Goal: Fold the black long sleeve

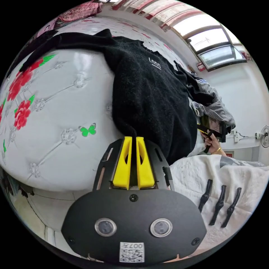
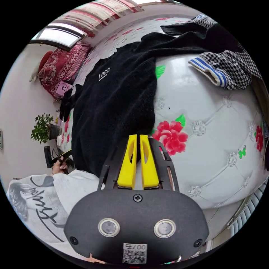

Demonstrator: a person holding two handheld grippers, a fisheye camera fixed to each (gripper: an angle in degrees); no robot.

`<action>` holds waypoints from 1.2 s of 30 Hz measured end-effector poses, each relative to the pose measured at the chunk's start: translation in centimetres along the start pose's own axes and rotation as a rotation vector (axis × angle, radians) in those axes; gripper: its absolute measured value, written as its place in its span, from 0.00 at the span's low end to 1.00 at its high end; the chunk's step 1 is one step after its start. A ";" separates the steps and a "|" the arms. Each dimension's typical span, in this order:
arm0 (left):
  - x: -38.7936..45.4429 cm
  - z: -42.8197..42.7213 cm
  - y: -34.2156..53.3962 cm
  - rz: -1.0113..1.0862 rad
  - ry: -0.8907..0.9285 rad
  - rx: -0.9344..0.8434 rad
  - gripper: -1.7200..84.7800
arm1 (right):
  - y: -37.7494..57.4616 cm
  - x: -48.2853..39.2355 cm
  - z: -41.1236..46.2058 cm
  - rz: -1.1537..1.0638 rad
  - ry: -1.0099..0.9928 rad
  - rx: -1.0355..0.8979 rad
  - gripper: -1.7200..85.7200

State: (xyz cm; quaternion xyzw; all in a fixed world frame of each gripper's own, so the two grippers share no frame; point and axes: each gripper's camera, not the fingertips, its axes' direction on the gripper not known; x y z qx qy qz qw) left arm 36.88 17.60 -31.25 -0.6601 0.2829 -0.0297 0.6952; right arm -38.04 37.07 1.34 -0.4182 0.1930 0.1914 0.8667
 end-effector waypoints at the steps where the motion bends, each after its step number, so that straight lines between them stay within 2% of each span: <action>1: 0.2 -1.0 -1.7 0.005 0.064 0.024 0.03 | -1.5 -1.5 -1.2 -0.046 -0.029 0.041 0.03; 5: -0.3 -6.4 -6.7 -0.131 0.245 0.236 0.04 | -5.3 -5.8 -6.9 -0.116 -0.079 0.256 0.04; 8: -0.1 -9.5 -7.8 -0.180 0.222 0.311 0.08 | -5.9 -7.1 -10.4 -0.197 -0.076 0.351 0.05; 12: 0.4 -11.5 -5.5 -0.145 0.178 0.318 0.10 | -3.2 -3.5 -8.8 -0.156 0.008 0.238 0.08; 15: 0.3 -13.5 -0.7 -0.132 0.149 0.318 0.12 | 0.9 1.2 -6.1 -0.035 -0.073 0.140 0.09; 18: 0.2 -14.9 1.8 -0.126 0.110 0.305 0.16 | 5.0 4.0 -4.8 0.035 -0.155 0.130 0.10; 24: 0.2 -17.3 3.0 -0.034 0.088 0.235 0.18 | 7.0 6.6 -5.2 0.103 -0.135 0.118 0.10; 26: 0.8 -16.4 1.7 0.017 0.150 0.144 0.13 | 6.4 6.6 -5.0 0.084 -0.160 0.095 0.08; 28: 1.5 -15.3 0.4 0.033 0.238 0.041 0.07 | 5.0 5.2 -3.8 0.011 -0.227 -0.005 0.05; 29: 2.2 -15.7 -0.2 0.046 0.296 0.039 0.04 | 4.7 4.8 -3.6 -0.001 -0.240 -0.029 0.04; 30: 2.6 -16.4 -0.4 0.062 0.337 0.056 0.04 | 4.0 3.8 -4.2 -0.032 -0.252 -0.025 0.03; 34: 3.1 -25.4 0.2 0.073 0.578 0.284 0.03 | 3.6 2.3 -14.1 -0.112 -0.434 0.243 0.02; 36: 2.3 -28.2 1.1 0.030 0.586 0.289 0.03 | 4.3 1.8 -17.9 -0.142 -0.364 0.291 0.02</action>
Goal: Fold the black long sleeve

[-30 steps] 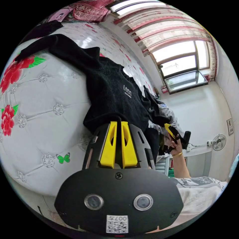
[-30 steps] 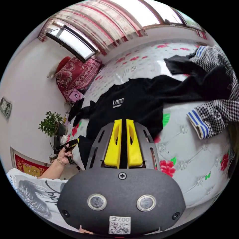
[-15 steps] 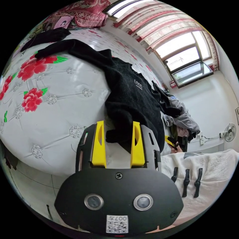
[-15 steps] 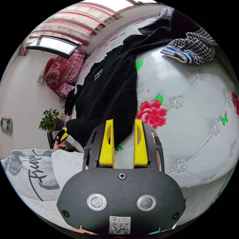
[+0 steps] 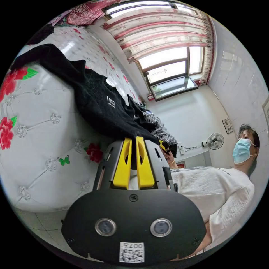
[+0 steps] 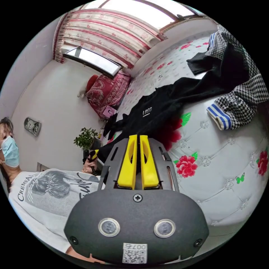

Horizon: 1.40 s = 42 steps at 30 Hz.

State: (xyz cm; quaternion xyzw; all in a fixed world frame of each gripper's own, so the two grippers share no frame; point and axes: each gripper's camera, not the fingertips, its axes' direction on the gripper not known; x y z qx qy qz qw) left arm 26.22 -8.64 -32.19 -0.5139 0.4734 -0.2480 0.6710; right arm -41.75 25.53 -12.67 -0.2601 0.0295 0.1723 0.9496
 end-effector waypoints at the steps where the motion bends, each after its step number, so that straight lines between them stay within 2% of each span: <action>1: -0.1 -1.4 0.3 -0.055 -0.034 -0.011 0.04 | 0.0 -0.9 -1.3 -0.025 0.073 -0.011 0.03; 6: -2.5 -2.5 4.1 -0.175 -0.129 0.043 0.10 | 3.5 0.0 -0.2 0.021 0.214 0.018 0.06; 11: -3.7 2.1 8.1 -0.200 -0.307 -0.101 0.14 | 9.0 3.5 5.4 0.170 0.302 -0.099 0.09; 13: -3.4 3.6 8.6 -0.164 -0.344 -0.157 0.13 | 10.9 4.0 8.0 0.169 0.339 -0.168 0.09; 16: -3.0 5.2 8.4 -0.125 -0.405 -0.147 0.09 | 11.9 3.9 11.8 0.121 0.363 -0.250 0.08; 20: -2.1 6.4 6.2 -0.110 -0.359 -0.197 0.03 | 11.3 2.1 15.0 0.043 0.398 -0.343 0.03; 22: 0.4 4.8 5.5 -0.055 -0.319 -0.126 0.02 | 10.3 -0.4 13.8 -0.023 0.350 -0.306 0.02; 25: 2.8 2.9 5.7 -0.008 -0.387 -0.113 0.02 | 10.7 -3.1 11.2 -0.125 0.382 -0.244 0.02; 27: 1.8 3.6 6.7 -0.025 -0.433 -0.178 0.02 | 12.0 -3.1 12.0 -0.158 0.439 -0.292 0.02; 30: -2.3 6.5 9.3 -0.165 -0.460 -0.241 0.04 | 14.9 -0.6 16.6 -0.081 0.519 -0.432 0.02; 33: -3.4 5.7 10.6 -0.250 -0.414 -0.115 0.08 | 16.5 -0.3 19.2 -0.005 0.614 -0.439 0.02; 37: -2.5 0.7 10.2 -0.251 -0.455 0.033 0.09 | 15.2 -3.8 19.5 -0.171 0.768 -0.378 0.02; 42: -3.4 -4.6 6.2 -0.247 -0.535 0.204 0.11 | 11.4 -6.4 24.3 -0.328 0.759 -0.405 0.02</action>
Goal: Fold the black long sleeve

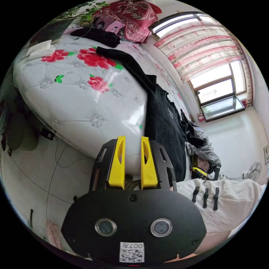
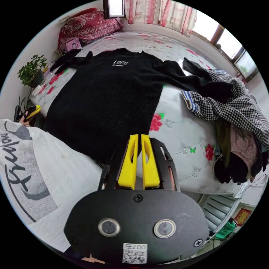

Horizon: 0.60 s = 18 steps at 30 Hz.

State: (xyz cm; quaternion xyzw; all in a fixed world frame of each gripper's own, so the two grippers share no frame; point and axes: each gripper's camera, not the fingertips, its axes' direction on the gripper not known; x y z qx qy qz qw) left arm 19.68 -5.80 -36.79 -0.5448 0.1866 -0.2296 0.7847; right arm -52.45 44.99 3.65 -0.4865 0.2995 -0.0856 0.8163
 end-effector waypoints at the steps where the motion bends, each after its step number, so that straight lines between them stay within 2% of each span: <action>1: -0.4 0.0 -1.7 -0.017 0.005 0.027 0.12 | -1.8 -1.3 1.1 -0.038 -0.029 -0.017 0.02; 5: -0.6 1.2 -8.5 -0.009 0.009 0.087 0.13 | -6.5 -6.0 5.5 -0.168 -0.070 -0.119 0.02; 9: -1.0 2.9 -15.6 -0.016 0.012 0.121 0.15 | -9.4 -10.3 11.6 -0.291 -0.018 -0.334 0.02; 14: -4.1 4.5 -27.9 -0.085 -0.006 0.204 0.17 | -10.1 -12.1 13.1 -0.393 0.094 -0.347 0.02; 18: -6.8 6.1 -35.2 -0.150 -0.027 0.224 0.19 | -10.6 -10.2 13.6 -0.278 0.036 -0.333 0.02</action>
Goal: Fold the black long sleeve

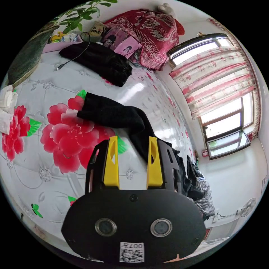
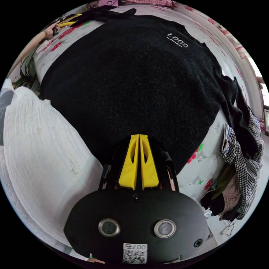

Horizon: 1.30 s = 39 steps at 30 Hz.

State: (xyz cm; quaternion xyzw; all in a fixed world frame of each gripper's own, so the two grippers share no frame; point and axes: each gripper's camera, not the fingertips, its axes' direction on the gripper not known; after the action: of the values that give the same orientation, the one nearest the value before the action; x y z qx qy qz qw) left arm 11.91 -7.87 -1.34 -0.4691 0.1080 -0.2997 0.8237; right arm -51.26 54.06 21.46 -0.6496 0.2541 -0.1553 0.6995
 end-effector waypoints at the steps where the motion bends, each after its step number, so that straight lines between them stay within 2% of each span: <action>1: -0.9 1.2 -1.9 -0.034 0.011 0.005 0.19 | 0.0 1.0 0.1 0.046 -0.041 0.003 0.02; 6: -5.1 5.3 -6.8 -0.217 0.033 -0.008 0.16 | -0.1 5.0 0.8 0.155 -0.201 -0.022 0.02; 9: -8.7 5.6 -6.9 -0.373 0.049 0.071 0.04 | -0.1 6.8 1.2 0.204 -0.249 -0.043 0.02; 11: -9.7 5.1 -6.5 -0.398 0.129 0.122 0.02 | 0.2 7.4 1.3 0.213 -0.249 -0.046 0.02; 13: -9.2 3.2 -6.1 -0.330 0.183 0.204 0.01 | 0.7 8.1 1.5 0.236 -0.245 -0.042 0.02; 17: -5.6 -4.6 -3.5 -0.066 0.136 0.397 0.01 | 1.8 9.1 1.5 0.257 -0.235 -0.024 0.02; 19: -3.6 -6.9 -1.9 0.064 0.122 0.425 0.01 | 2.6 10.0 1.5 0.267 -0.240 -0.003 0.02; 22: 0.8 -7.7 1.1 0.241 0.194 0.432 0.01 | 3.8 11.6 1.5 0.274 -0.274 0.010 0.02; 24: 5.3 -6.7 3.2 0.394 0.267 0.393 0.01 | 4.6 12.7 1.6 0.285 -0.306 0.015 0.02; 27: 15.7 -3.7 10.1 0.763 0.407 0.249 0.02 | 6.4 15.0 1.5 0.364 -0.397 0.038 0.02; 29: 22.3 0.6 18.2 0.996 0.611 0.008 0.04 | 7.7 16.3 1.2 0.410 -0.451 0.070 0.03; 30: 23.4 2.1 20.2 1.009 0.673 -0.080 0.06 | 8.7 17.2 0.8 0.439 -0.479 0.108 0.04; 32: 24.8 9.3 28.5 0.966 0.825 -0.437 0.09 | 10.3 18.5 -0.1 0.489 -0.489 0.175 0.05; 34: 23.4 13.9 34.5 0.923 0.773 -0.623 0.10 | 12.4 20.5 -1.2 0.566 -0.483 0.266 0.06; 35: 21.8 15.4 37.9 0.919 0.699 -0.662 0.09 | 12.9 21.1 -1.4 0.588 -0.487 0.285 0.06; 37: 19.0 16.5 41.6 0.902 0.605 -0.688 0.09 | 14.9 23.4 -2.2 0.677 -0.501 0.372 0.07; 39: 15.0 17.2 44.1 0.890 0.410 -0.698 0.09 | 16.0 25.2 -2.6 0.731 -0.516 0.439 0.08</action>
State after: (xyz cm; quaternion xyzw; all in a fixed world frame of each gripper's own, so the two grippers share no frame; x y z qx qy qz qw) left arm 49.09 12.13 -27.53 -0.5543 0.5427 0.0425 0.6296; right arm -33.76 39.83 1.73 -0.3726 0.2452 0.2161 0.8685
